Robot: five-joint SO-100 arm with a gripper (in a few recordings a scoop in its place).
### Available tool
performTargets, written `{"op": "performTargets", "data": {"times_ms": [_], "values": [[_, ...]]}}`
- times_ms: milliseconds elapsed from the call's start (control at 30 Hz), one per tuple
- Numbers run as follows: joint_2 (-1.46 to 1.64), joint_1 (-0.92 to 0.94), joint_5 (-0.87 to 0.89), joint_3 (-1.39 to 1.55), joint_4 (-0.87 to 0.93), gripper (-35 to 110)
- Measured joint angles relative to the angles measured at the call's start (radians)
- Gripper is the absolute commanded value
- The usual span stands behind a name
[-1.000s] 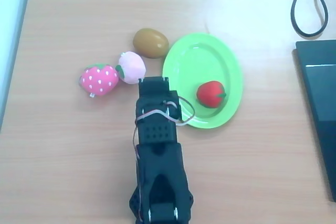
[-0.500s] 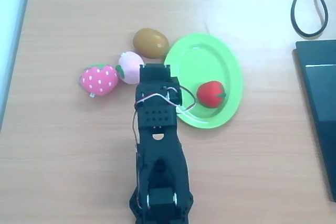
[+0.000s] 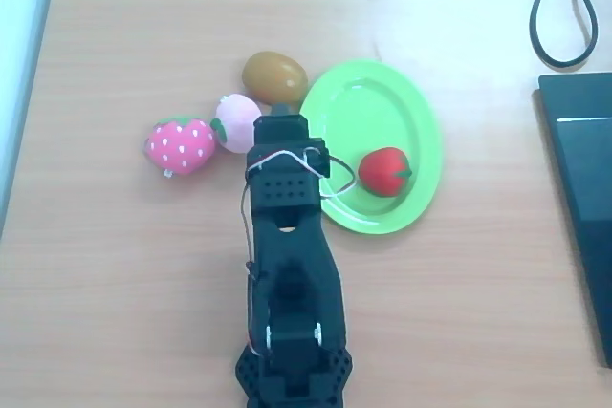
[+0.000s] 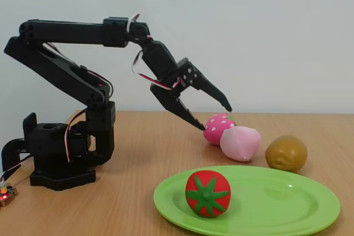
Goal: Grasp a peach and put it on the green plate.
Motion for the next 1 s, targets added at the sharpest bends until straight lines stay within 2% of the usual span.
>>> {"op": "performTargets", "data": {"times_ms": [333,567,1000], "values": [[-0.206,-0.026,0.002,-0.176,0.000,36],[-0.411,-0.069,0.023,-0.391,0.109,37],[-0.635,-0.098,0.026,-0.486,0.187,48]]}}
